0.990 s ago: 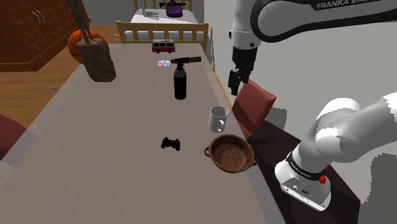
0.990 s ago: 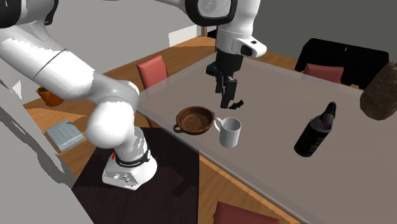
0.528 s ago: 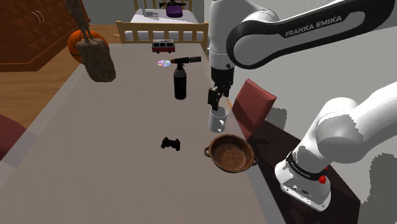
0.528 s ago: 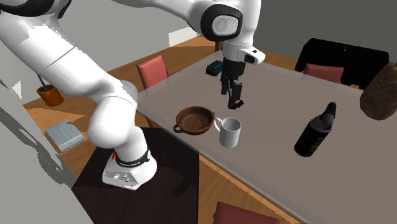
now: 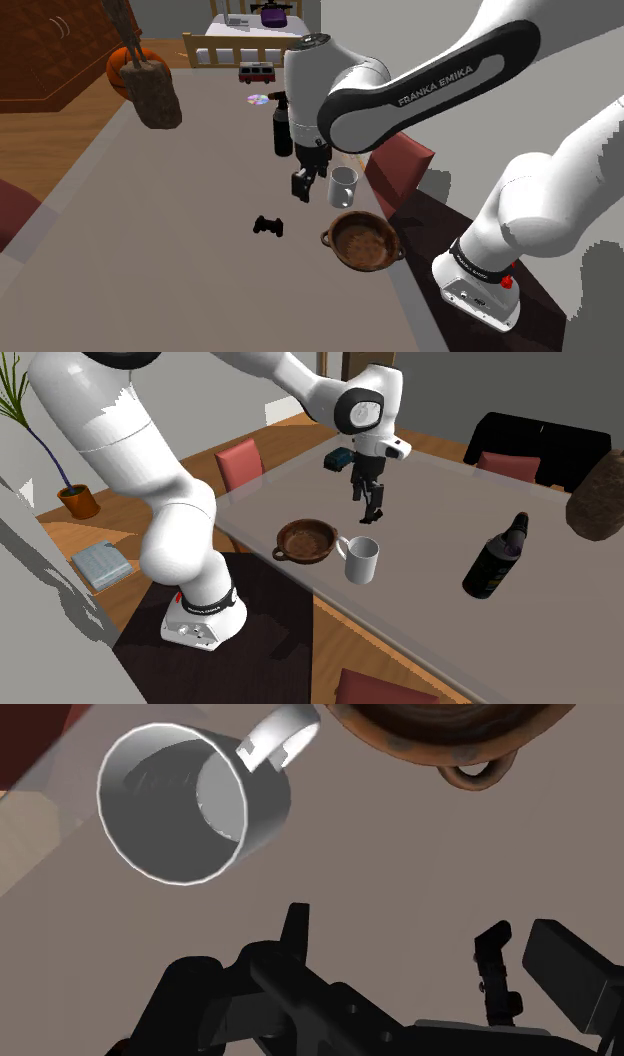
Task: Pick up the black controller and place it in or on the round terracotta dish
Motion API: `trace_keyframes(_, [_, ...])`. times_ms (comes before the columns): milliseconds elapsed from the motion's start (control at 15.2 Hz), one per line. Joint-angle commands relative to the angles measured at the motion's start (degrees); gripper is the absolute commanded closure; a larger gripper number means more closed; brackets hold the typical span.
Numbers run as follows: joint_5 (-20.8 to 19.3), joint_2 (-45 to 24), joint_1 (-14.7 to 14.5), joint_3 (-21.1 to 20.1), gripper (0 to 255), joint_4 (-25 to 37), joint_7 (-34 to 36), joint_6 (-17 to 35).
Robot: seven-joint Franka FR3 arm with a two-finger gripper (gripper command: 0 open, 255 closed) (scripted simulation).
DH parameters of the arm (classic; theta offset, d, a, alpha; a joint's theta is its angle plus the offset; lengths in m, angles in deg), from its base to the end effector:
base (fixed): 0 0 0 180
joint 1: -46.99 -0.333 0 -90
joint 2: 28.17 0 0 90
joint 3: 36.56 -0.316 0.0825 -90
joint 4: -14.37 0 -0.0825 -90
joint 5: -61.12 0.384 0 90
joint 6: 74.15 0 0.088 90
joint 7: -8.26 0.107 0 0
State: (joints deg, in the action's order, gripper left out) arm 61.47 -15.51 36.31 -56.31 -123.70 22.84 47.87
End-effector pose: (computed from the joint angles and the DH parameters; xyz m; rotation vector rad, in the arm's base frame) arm 0.3913 0.2307 0.3862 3.0237 0.3996 -0.0612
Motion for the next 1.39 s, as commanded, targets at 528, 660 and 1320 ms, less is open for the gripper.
trace_keyframes(528, [-11.42,-20.7,-3.65,-5.28,0,10.83,11.77,9.26])
trace_keyframes(660, [-11.9,-21.35,-3.81,-5.09,0,10.67,12.11,9.99])
trace_keyframes(1320, [-14.82,-25.0,-4.15,-4.11,0,9.37,14.1,14.43])
